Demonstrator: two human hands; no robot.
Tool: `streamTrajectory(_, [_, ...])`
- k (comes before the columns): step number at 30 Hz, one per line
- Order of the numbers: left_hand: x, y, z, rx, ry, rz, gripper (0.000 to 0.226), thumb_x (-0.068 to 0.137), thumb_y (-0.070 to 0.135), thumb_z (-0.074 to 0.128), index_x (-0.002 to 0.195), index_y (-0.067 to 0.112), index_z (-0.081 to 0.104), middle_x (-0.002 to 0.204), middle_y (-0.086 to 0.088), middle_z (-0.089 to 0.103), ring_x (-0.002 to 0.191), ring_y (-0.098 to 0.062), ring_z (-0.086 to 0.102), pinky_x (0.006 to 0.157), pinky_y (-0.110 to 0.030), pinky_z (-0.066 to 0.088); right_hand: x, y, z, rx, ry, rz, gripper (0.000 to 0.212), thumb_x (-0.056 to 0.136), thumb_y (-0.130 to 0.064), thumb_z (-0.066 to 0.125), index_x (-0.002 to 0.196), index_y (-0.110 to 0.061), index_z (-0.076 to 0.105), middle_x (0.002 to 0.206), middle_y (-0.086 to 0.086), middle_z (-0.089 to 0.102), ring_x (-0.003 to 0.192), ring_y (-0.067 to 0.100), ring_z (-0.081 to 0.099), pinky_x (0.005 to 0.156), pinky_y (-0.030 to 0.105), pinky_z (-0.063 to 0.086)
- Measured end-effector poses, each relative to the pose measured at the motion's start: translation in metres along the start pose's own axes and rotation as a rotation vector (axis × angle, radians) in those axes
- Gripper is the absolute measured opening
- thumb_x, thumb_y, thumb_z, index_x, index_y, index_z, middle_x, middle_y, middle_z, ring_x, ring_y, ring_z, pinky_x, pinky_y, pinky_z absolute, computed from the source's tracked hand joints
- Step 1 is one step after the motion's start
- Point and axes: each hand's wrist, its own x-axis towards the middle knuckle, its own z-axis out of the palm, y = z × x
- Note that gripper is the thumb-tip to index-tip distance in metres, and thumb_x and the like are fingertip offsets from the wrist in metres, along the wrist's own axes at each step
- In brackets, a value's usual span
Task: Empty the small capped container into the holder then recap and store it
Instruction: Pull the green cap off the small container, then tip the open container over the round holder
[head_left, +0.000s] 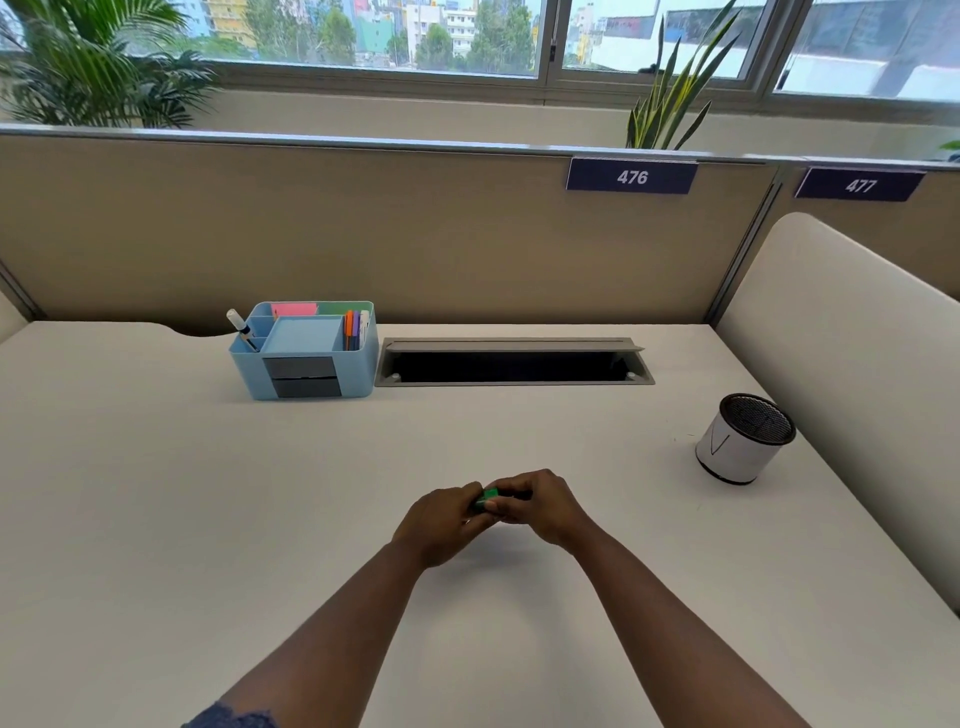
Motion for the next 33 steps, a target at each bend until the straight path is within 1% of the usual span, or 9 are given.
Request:
streamTrajectory(4, [0.0, 0.002, 0.0, -0.152, -0.019, -0.043, 0.024, 0.089, 0.036, 0.055, 0.084, 0.017, 0.041, 0.076, -0.001, 0.052, 0.068, -0.019, 0.043, 0.062, -0.029, 0.031, -0.001, 0.001, -0.004, 0.062, 0.07, 0.016, 0.024, 0.078, -0.005, 0.069, 0.101, -0.005, 0.066, 0.086, 0.007, 0.066, 0.071, 0.01, 0.062, 0.063, 0.012, 0.053])
streamTrajectory(8, [0.002, -0.001, -0.001, -0.254, 0.024, -0.077, 0.014, 0.092, 0.018, 0.052, 0.086, 0.016, 0.04, 0.083, -0.002, 0.052, 0.075, -0.022, 0.044, 0.066, -0.027, 0.031, -0.001, 0.009, -0.008, 0.173, 0.133, 0.086, 0.035, 0.079, -0.002, 0.067, 0.114, -0.004, 0.061, 0.093, 0.008, 0.061, 0.082, 0.019, 0.061, 0.083, 0.03, 0.054])
streamTrajectory(12, [0.006, -0.002, 0.001, -0.274, 0.104, -0.096, 0.012, 0.09, 0.015, 0.055, 0.094, 0.004, 0.054, 0.087, -0.003, 0.049, 0.081, -0.018, 0.043, 0.063, -0.02, 0.025, -0.004, 0.018, -0.009, 0.16, 0.18, 0.14, 0.027, 0.08, -0.008, 0.066, 0.107, -0.008, 0.067, 0.103, 0.016, 0.068, 0.086, 0.019, 0.062, 0.095, 0.038, 0.05])
streamTrajectory(17, [0.01, -0.003, 0.001, -0.302, 0.194, -0.156, 0.027, 0.083, 0.017, 0.066, 0.107, 0.007, 0.062, 0.098, -0.013, 0.06, 0.091, -0.023, 0.054, 0.08, -0.029, 0.041, -0.007, 0.03, -0.011, 0.016, 0.328, 0.139, 0.016, 0.074, -0.014, 0.073, 0.09, -0.013, 0.07, 0.088, 0.002, 0.068, 0.074, 0.016, 0.061, 0.063, 0.017, 0.046])
streamTrajectory(19, [0.009, -0.004, 0.001, -0.35, 0.212, -0.17, 0.028, 0.079, 0.014, 0.07, 0.106, 0.008, 0.064, 0.1, -0.013, 0.064, 0.093, -0.024, 0.057, 0.083, -0.029, 0.044, -0.008, 0.036, -0.01, -0.037, 0.366, 0.136, 0.017, 0.073, -0.011, 0.074, 0.088, -0.01, 0.067, 0.086, 0.001, 0.066, 0.073, 0.018, 0.061, 0.06, 0.014, 0.043])
streamTrajectory(24, [0.009, -0.005, 0.002, -0.432, 0.225, -0.192, 0.026, 0.072, 0.008, 0.075, 0.096, 0.011, 0.065, 0.088, 0.005, 0.064, 0.081, -0.013, 0.058, 0.06, 0.003, 0.036, -0.009, 0.048, -0.007, -0.231, 0.377, 0.074, 0.021, 0.072, -0.007, 0.071, 0.092, -0.009, 0.064, 0.09, 0.005, 0.066, 0.08, 0.02, 0.059, 0.071, 0.023, 0.043])
streamTrajectory(28, [0.011, -0.001, 0.002, -0.42, 0.231, -0.198, 0.027, 0.071, 0.009, 0.076, 0.095, 0.009, 0.065, 0.088, 0.006, 0.064, 0.082, -0.011, 0.059, 0.062, 0.006, 0.035, -0.011, 0.054, -0.008, -0.299, 0.379, 0.067, 0.014, 0.072, -0.009, 0.069, 0.085, -0.012, 0.067, 0.094, 0.006, 0.072, 0.09, 0.023, 0.062, 0.07, 0.022, 0.039])
streamTrajectory(31, [0.014, 0.006, 0.001, -0.436, 0.25, -0.204, 0.028, 0.072, 0.01, 0.077, 0.097, 0.008, 0.065, 0.09, 0.004, 0.065, 0.084, -0.013, 0.059, 0.063, 0.007, 0.035, -0.015, 0.055, -0.015, -0.298, 0.354, 0.047, 0.026, 0.069, -0.007, 0.074, 0.093, -0.01, 0.066, 0.1, 0.006, 0.07, 0.097, 0.022, 0.06, 0.071, 0.017, 0.033])
streamTrajectory(33, [0.017, 0.012, 0.0, -0.46, 0.26, -0.2, 0.029, 0.072, 0.011, 0.077, 0.098, 0.007, 0.064, 0.091, 0.004, 0.065, 0.085, -0.013, 0.059, 0.063, 0.006, 0.036, -0.017, 0.053, -0.019, -0.261, 0.418, 0.029, 0.029, 0.069, -0.008, 0.075, 0.096, -0.009, 0.066, 0.104, 0.006, 0.068, 0.099, 0.021, 0.059, 0.076, 0.019, 0.034])
